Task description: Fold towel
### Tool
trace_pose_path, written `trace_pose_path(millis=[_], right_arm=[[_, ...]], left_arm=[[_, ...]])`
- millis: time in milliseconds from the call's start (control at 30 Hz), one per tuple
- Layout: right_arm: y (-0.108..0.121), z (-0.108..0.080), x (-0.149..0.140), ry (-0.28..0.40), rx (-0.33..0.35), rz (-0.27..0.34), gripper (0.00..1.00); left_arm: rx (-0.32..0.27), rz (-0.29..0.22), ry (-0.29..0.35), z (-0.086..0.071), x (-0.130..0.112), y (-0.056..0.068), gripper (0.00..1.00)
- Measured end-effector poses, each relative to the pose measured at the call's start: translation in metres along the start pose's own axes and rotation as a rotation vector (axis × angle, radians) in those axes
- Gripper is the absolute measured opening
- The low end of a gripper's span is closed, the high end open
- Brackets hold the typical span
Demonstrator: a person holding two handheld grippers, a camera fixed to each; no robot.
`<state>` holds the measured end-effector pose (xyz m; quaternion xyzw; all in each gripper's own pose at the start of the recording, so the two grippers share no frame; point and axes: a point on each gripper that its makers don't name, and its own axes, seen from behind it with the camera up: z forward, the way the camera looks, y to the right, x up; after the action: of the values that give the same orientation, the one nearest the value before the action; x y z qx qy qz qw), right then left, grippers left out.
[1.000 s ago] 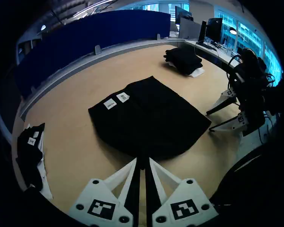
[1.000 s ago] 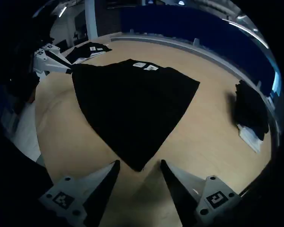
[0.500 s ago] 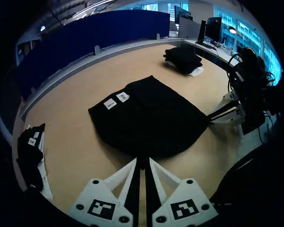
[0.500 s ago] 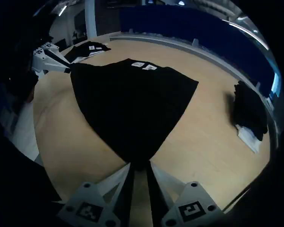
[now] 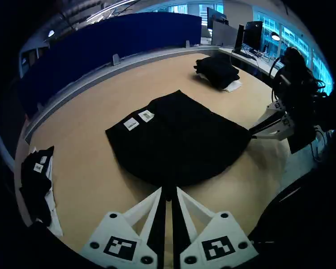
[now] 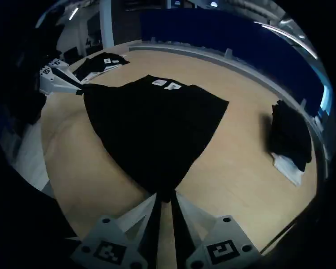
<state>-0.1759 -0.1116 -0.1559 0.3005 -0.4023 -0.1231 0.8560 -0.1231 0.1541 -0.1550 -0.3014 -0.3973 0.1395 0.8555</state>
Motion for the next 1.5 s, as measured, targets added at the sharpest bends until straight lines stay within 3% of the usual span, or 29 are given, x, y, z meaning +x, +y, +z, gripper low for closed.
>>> trace_pose_path(millis=[400,700,900,1500], right_arm=[[0.012,-0.059,0.046,0.07,0.007,0.02,0.15],[0.005,-0.094,0.057,0.082,0.029,0.023,0.14],[0.006,-0.099,0.054,0.077,0.031,0.037,0.14],[-0.001,-0.089,0.055,0.092,0.034,0.038,0.14]], left_arm=[[-0.001,-0.019,0.024,-0.013,0.015,-0.001,0.08],[-0.02,-0.035,0.009,-0.027,0.013,0.007,0.08],[-0.02,-0.042,0.002,-0.025,0.01,0.007,0.08],[-0.026,-0.036,0.003,-0.02,0.01,0.013,0.08]])
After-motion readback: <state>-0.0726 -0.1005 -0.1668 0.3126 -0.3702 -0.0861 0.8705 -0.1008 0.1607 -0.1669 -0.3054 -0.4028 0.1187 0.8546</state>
